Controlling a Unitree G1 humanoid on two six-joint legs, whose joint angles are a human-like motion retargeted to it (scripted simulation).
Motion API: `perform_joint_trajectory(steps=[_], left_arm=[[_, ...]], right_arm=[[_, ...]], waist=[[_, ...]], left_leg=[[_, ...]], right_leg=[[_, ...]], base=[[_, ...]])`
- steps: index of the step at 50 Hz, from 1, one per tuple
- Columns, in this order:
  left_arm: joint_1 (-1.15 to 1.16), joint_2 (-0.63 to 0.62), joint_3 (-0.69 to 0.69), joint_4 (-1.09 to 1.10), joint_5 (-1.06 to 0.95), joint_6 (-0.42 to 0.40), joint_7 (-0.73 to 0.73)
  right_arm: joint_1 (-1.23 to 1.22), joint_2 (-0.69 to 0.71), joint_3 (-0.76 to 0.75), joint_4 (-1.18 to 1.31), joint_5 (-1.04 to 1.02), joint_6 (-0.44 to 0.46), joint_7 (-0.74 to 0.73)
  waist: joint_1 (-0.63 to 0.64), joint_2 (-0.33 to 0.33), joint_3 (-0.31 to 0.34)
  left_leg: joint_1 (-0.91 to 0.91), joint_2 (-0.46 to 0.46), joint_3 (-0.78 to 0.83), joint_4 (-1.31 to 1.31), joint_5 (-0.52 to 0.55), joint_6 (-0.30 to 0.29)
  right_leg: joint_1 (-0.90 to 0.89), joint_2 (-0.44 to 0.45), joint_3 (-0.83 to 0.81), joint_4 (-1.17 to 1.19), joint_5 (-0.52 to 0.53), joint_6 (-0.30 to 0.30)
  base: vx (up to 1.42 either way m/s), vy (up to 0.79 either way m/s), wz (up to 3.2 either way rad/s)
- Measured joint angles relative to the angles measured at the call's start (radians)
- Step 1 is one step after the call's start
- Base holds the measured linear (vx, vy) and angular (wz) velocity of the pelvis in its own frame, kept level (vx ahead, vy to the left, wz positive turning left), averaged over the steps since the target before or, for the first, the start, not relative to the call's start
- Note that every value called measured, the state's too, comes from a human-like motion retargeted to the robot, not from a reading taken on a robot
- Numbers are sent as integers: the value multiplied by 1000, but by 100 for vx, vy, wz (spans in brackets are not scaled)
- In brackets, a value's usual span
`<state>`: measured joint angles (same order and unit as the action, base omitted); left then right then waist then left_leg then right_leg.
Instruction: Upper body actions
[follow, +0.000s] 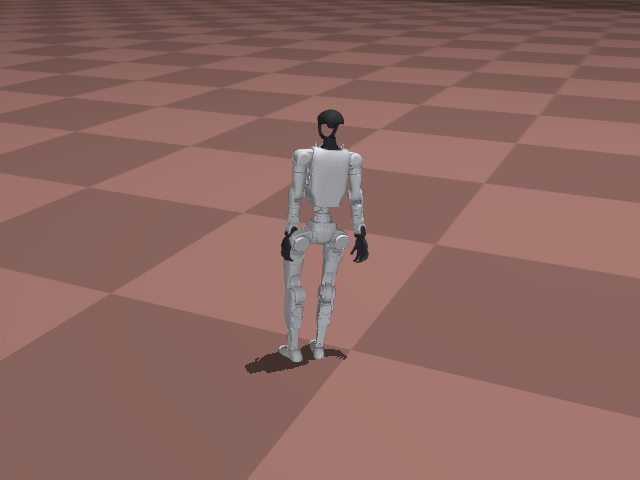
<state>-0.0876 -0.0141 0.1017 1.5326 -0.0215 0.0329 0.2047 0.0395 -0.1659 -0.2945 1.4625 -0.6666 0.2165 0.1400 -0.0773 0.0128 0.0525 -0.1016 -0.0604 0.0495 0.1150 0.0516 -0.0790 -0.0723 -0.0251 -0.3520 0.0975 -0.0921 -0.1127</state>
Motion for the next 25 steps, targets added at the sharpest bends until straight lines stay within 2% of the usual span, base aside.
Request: perform_joint_trajectory(steps=[3, 7, 10, 14, 17, 23, 25], left_arm=[[-13, 3, -6, 3, -10, -3, 2], [-21, 20, 30, 37, -42, 3, -31], [3, 47, 54, 59, -33, 28, -72], [30, 76, 63, 102, 26, 72, -79], [50, 78, 65, 126, 53, 89, -59], [85, 66, 75, 116, 45, 92, -76], [82, 65, 86, 111, 47, 97, -71]], right_arm=[[5, -4, -21, 9, -59, 21, 50], [-26, 8, 9, -53, -112, 1, 44], [-56, 32, 66, -109, -90, -31, 25], [-71, 52, 130, -150, -33, -63, 35], [-68, 55, 141, -166, -30, -67, 39], [-53, 42, 113, -105, -18, -47, -12], [-54, 32, 90, -51, 6, -27, -24]], waist=[[45, -9, 10], [-20, -4, 45], [-65, -13, 55], [-97, -13, 47], [-64, -12, 33], [-65, 14, -16], [-77, 18, -38]], left_leg=[[36, -4, 88, -39, -12, 45], [73, 13, 201, -83, -26, 82], [92, 39, 345, -105, -43, 90], [127, 71, 546, -127, -75, 82], [156, 87, 676, -133, -104, 65], [194, 117, 787, -126, -145, 22], [208, 119, 821, -124, -154, 3]], right_leg=[[-38, 2, 79, 39, 5, 2], [-91, 30, 179, 68, 41, 13], [-135, 45, 209, 94, 5, 37], [-144, -56, -99, 109, -89, 106], [-143, -111, -260, 113, -102, 108], [-129, -169, -395, 95, -29, 97], [-91, -172, -481, 34, 22, 124]], base=[[0, 13, -129], [-10, 8, -146], [-7, -4, -242], [3, -17, -266], [17, -19, -286], [28, -20, -201], [35, -23, -133]])
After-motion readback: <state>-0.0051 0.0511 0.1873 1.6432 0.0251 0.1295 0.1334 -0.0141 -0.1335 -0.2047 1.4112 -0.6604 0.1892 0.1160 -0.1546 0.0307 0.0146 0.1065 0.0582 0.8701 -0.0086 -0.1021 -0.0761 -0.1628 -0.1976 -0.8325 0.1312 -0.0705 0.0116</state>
